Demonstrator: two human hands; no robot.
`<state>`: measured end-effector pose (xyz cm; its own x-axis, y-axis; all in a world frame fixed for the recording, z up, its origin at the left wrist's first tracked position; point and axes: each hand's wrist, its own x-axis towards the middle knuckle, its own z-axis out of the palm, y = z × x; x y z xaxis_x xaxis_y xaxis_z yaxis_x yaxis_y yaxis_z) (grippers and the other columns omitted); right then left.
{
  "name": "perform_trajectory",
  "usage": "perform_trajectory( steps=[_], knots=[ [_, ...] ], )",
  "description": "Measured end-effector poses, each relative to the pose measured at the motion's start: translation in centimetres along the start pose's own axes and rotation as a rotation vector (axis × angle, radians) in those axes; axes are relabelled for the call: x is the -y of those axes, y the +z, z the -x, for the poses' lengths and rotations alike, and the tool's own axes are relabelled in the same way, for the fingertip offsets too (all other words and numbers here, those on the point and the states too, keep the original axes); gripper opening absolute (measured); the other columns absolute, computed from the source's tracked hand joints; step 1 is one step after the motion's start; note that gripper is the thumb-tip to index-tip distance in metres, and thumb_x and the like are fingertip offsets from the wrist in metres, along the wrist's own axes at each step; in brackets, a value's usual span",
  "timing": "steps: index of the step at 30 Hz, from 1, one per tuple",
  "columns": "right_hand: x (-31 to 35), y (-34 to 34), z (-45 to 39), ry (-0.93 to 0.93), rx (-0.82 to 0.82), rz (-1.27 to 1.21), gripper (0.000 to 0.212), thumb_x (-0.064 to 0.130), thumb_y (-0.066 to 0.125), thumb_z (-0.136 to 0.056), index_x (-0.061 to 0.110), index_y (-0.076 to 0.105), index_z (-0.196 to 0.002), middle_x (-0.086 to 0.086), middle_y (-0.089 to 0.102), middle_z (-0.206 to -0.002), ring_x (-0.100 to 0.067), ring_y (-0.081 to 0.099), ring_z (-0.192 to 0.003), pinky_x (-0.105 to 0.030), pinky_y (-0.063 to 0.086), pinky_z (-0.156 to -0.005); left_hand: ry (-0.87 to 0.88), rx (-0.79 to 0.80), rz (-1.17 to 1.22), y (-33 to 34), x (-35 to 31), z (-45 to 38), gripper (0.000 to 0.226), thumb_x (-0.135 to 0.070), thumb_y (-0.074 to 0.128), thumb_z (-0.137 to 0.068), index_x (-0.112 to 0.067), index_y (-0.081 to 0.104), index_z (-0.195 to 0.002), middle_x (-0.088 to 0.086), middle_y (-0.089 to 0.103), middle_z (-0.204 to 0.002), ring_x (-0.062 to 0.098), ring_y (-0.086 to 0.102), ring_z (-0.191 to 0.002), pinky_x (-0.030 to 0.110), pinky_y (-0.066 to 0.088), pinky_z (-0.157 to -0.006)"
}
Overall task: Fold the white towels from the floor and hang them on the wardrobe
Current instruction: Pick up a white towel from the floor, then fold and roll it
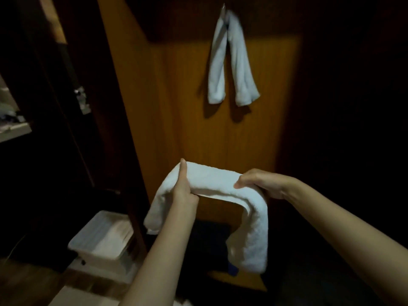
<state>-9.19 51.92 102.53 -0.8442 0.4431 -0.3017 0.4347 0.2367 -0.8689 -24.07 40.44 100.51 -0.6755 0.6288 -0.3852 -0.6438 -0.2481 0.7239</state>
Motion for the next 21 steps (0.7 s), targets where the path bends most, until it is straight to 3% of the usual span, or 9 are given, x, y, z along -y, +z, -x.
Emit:
perform_trajectory(
  steps=[4, 7, 8, 11, 14, 16, 21],
  knots=[
    [3.4, -7.0, -1.8, -0.090, -0.217, 0.000, 0.030, 0.037, 0.069, -0.071, 0.011, 0.056, -0.073, -0.005, 0.058, -0.068, -0.021, 0.052, -0.064, -0.027, 0.039, -0.058, 0.045, -0.002, 0.030, 8.0, -3.3, -4.3, 0.076, -0.069, 0.049, -0.083, -0.014, 0.046, -0.135, 0.009, 0.060, -0.128, 0.026, 0.058, -0.113, 0.040, 0.048, -0.096],
    [7.0, -11.9, -2.7, -0.168, -0.332, 0.026, 0.030, 0.035, 0.072, -0.079, 0.016, 0.055, -0.063, 0.007, 0.059, -0.055, -0.010, 0.055, -0.054, -0.022, 0.040, -0.054, 0.112, 0.025, 0.125, 13.2, -6.4, -6.1, 0.068, -0.064, 0.046, -0.088, -0.014, 0.049, -0.134, 0.009, 0.060, -0.128, 0.024, 0.058, -0.114, 0.036, 0.048, -0.094],
    [8.3, -13.4, -2.9, -0.190, -0.342, 0.037, 0.028, 0.040, 0.077, -0.073, 0.018, 0.061, -0.066, 0.008, 0.065, -0.058, -0.007, 0.060, -0.058, -0.021, 0.044, -0.057, 0.123, 0.040, 0.149, 14.8, -7.6, -6.2, 0.063, -0.059, 0.048, -0.090, -0.012, 0.049, -0.132, 0.009, 0.060, -0.128, 0.024, 0.057, -0.114, 0.036, 0.047, -0.093],
    [12.2, -18.3, -3.8, -0.277, -0.396, 0.083, 0.048, 0.051, 0.080, -0.051, 0.012, 0.069, -0.079, 0.004, 0.072, -0.069, -0.012, 0.068, -0.069, -0.023, 0.051, -0.065, 0.141, 0.109, 0.231, 19.4, -11.3, -6.3, 0.045, -0.037, 0.057, -0.093, -0.011, 0.048, -0.128, 0.009, 0.059, -0.115, 0.024, 0.057, -0.106, 0.034, 0.047, -0.088],
    [15.6, -22.8, -4.6, -0.344, -0.455, 0.140, 0.029, 0.039, 0.077, -0.071, 0.012, 0.066, -0.073, 0.007, 0.067, -0.056, -0.005, 0.062, -0.053, -0.014, 0.047, -0.051, 0.173, 0.210, 0.267, 23.2, -15.1, -6.9, 0.033, -0.021, 0.064, -0.090, -0.010, 0.049, -0.118, 0.011, 0.063, -0.099, 0.022, 0.058, -0.080, 0.033, 0.049, -0.085],
    [18.0, -25.6, -5.1, -0.407, -0.503, 0.158, 0.023, 0.034, 0.072, -0.080, 0.015, 0.064, -0.072, 0.010, 0.063, -0.050, -0.001, 0.056, -0.044, -0.011, 0.043, -0.045, 0.215, 0.264, 0.272, 25.9, -17.5, -7.1, 0.027, -0.018, 0.066, -0.089, -0.009, 0.048, -0.107, 0.010, 0.061, -0.088, 0.021, 0.058, -0.075, 0.033, 0.049, -0.089],
    [24.2, -31.9, -7.8, -0.552, -0.616, 0.115, 0.030, 0.038, 0.068, -0.082, 0.012, 0.069, -0.097, 0.003, 0.070, -0.077, -0.003, 0.066, -0.060, -0.016, 0.048, -0.057, 0.367, 0.403, 0.250, 31.7, -23.3, -7.7, 0.017, -0.014, 0.067, -0.088, -0.007, 0.052, -0.085, 0.009, 0.061, -0.084, 0.022, 0.059, -0.074, 0.036, 0.050, -0.086]
  ],
)
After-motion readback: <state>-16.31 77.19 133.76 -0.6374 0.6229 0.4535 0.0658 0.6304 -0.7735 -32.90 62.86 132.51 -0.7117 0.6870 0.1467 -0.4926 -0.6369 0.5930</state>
